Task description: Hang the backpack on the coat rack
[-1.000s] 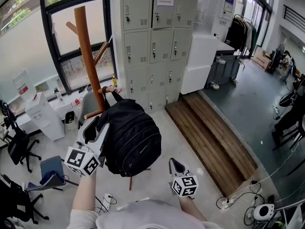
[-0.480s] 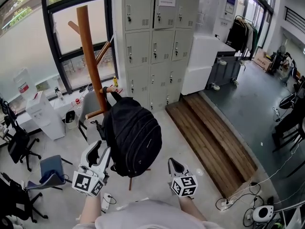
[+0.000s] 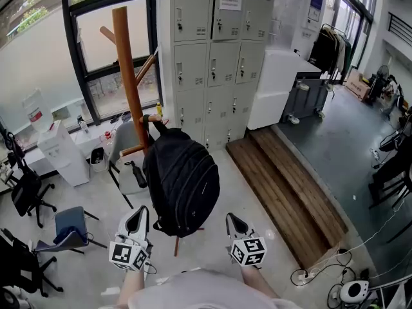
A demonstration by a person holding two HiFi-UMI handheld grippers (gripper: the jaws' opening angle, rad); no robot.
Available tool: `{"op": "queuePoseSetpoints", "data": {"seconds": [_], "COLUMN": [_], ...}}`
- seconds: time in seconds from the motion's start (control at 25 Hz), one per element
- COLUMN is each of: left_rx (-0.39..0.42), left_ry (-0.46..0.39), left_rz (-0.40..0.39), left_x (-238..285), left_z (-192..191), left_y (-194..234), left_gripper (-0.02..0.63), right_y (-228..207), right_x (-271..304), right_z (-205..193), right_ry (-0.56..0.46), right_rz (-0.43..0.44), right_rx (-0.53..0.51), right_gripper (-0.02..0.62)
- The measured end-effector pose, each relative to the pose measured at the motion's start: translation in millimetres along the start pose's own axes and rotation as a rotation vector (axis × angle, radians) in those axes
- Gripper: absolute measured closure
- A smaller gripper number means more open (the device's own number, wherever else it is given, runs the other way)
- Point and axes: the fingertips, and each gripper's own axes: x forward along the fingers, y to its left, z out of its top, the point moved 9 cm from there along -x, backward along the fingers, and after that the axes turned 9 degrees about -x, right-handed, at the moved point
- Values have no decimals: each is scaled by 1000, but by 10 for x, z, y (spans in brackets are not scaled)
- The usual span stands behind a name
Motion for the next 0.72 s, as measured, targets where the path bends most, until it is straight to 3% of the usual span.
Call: {"op": "queuePoseSetpoints", "data": {"seconds": [0.32, 0.72], "left_rx": [-66, -63], "left_ry": [62, 108], "left_rz": [18, -3], "left_x": [-72, -106], "left_z": [-310, -481], "left_y": [-86, -191], "left_gripper": [597, 597], "right_y": [50, 117], "right_x": [-140, -219], "right_z": [66, 105], "right_ry": [-20, -24], "right_rz": [-4, -5], "right_rx": [-11, -37], "right_gripper": [588, 589]}}
